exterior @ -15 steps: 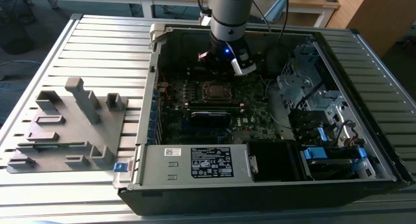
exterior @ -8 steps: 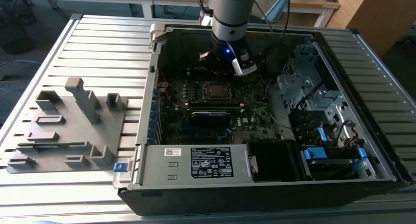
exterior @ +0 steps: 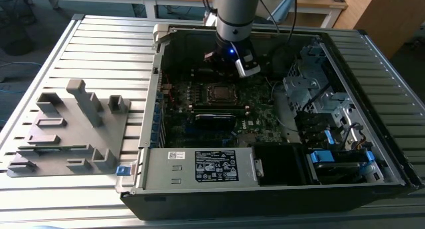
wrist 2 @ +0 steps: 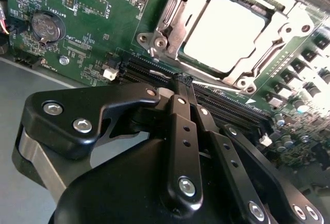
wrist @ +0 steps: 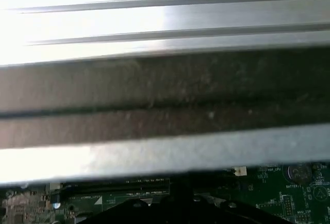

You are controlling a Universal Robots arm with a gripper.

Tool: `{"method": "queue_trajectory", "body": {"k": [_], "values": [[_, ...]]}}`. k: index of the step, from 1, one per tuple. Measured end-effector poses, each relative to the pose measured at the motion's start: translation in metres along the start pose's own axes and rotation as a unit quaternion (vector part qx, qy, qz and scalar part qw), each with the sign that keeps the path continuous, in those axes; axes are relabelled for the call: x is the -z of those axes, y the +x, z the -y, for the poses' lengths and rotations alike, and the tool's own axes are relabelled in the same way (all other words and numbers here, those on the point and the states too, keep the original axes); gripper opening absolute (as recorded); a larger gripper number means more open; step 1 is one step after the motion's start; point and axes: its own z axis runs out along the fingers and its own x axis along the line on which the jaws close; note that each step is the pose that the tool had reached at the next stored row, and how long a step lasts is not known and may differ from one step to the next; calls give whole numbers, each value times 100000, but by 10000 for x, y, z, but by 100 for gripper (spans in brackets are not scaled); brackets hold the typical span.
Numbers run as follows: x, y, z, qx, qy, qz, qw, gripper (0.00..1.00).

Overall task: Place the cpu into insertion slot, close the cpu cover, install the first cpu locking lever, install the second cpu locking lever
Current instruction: 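Install the first cpu locking lever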

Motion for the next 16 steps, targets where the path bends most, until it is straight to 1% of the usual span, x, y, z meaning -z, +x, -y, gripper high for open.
{"method": "queue_trajectory", "body": {"k": [3, 6, 8, 10, 13, 16], "values": [[-4, 2, -21, -410, 15, 76, 99999, 11], [-6, 2, -24, -628, 56, 127, 99998, 11], [-8, 3, -24, -775, 151, 172, 99997, 11], [-13, 3, -23, -1164, 201, 257, 99993, 11], [-18, 3, -22, -2271, 251, 459, 99973, 11], [-21, 4, -22, -2754, 263, 553, 99960, 11]]}}
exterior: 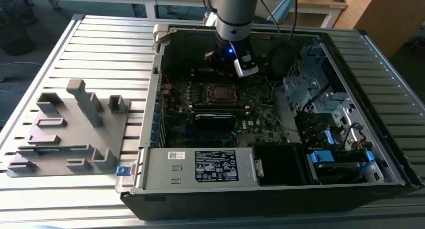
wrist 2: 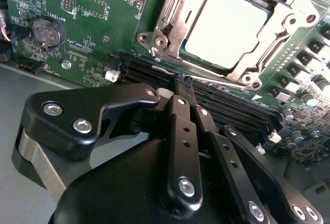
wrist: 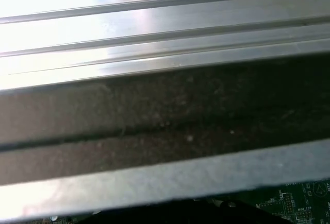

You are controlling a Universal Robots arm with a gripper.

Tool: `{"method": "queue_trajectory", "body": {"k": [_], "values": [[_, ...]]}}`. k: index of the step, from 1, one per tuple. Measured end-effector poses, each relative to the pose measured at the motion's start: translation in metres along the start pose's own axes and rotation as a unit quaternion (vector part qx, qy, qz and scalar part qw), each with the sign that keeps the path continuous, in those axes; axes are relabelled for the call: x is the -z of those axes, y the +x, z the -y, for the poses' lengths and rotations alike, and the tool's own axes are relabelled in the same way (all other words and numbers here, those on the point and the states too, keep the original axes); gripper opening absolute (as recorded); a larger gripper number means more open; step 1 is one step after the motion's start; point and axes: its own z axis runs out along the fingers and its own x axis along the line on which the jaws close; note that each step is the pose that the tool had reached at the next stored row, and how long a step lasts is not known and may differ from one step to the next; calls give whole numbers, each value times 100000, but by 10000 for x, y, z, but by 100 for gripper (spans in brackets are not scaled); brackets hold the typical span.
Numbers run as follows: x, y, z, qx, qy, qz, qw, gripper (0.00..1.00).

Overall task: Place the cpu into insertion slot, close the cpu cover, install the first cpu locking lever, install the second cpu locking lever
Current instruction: 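Install the first cpu locking lever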

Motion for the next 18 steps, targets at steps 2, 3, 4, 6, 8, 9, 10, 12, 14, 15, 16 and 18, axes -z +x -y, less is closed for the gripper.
{"method": "queue_trajectory", "body": {"k": [2, 3, 4, 6, 8, 9, 10, 12, 14, 15, 16, 18], "values": [[-2, 0, 0, -712, 44, 133, 99997, 11], [-3, 1, 0, -1203, 71, 224, 99992, 11], [-3, 2, 1, -1719, 97, 318, 99985, 11], [-4, 4, 1, -2505, 146, 466, 99967, 11], [-5, 9, 2, -2932, 208, 566, 99955, 11], [-6, 9, 2, -3182, 290, 636, 99947, 11], [-5, 9, 2, -3631, 349, 719, 99931, 11], [-6, 11, 3, -4462, 441, 879, 99896, 11], [-6, 21, 4, -4955, 463, 975, 99871, 11], [-5, 26, 5, -5083, 472, 1011, 99865, 11], [-5, 31, 5, -5155, 516, 1064, 99860, 11], [-6, 38, 7, -5239, 741, 1229, 99852, 11]]}}
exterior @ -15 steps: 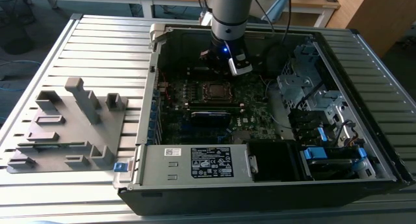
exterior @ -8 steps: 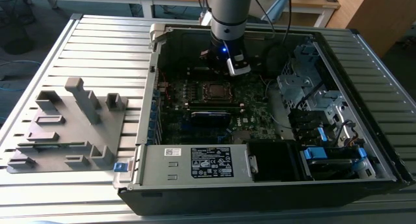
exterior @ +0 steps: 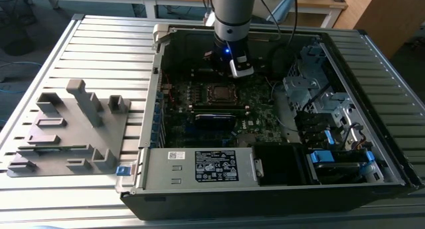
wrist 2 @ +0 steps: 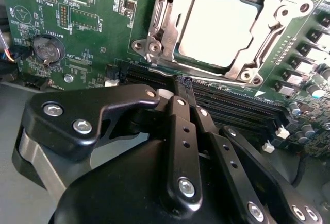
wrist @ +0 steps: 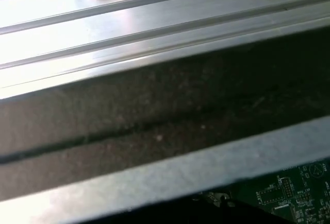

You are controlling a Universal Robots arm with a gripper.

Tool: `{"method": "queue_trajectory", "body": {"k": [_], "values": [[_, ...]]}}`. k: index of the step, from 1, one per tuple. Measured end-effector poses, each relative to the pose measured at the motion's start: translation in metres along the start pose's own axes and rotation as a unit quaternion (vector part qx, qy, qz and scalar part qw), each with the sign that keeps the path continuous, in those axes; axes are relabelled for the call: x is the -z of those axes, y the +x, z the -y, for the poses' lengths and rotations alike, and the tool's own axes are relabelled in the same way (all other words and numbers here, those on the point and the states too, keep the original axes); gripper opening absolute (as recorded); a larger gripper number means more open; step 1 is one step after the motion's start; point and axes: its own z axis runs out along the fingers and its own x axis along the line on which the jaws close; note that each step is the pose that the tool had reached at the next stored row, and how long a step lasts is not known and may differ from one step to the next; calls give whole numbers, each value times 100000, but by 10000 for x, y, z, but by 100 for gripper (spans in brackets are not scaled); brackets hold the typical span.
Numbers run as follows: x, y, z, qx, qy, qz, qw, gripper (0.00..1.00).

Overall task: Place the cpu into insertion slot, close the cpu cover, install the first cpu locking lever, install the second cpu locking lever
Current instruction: 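Install the first cpu locking lever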

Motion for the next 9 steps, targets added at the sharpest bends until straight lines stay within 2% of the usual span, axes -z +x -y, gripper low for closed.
{"method": "queue_trajectory", "body": {"k": [3, 7, 9], "values": [[-2, 0, 1, -997, 355, 285, 99994, 11], [-5, 1, 1, -3456, 489, 704, 99937, 11], [-6, 5, -3, -4165, 525, 818, 99909, 11]]}}
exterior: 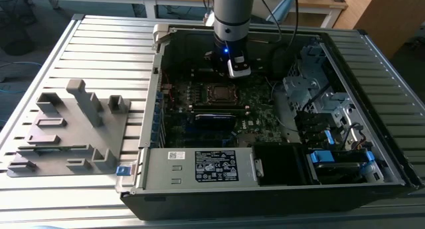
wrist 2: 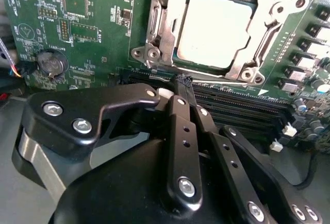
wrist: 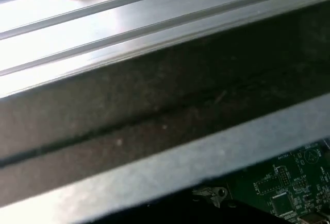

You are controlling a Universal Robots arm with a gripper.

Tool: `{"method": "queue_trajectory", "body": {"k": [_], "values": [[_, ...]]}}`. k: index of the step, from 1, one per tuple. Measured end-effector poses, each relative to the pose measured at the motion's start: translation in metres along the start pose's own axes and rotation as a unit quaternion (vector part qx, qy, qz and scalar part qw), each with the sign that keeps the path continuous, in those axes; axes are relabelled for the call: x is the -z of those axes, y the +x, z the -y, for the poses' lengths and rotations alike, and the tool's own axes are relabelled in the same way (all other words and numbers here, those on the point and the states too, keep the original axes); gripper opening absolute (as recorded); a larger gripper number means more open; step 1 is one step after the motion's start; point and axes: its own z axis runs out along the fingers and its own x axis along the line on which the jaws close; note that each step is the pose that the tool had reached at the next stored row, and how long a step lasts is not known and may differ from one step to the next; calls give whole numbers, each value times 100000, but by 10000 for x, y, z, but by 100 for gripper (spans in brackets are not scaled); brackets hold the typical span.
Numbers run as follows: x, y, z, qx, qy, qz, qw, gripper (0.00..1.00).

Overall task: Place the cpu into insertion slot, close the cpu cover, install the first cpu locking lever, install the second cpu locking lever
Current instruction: 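Install the first cpu locking lever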

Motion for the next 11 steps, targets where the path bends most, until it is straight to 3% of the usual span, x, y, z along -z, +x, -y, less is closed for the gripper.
{"method": "queue_trajectory", "body": {"k": [11], "values": [[-4, 20, -23, -3184, 115, 509, 99948, 11]]}}
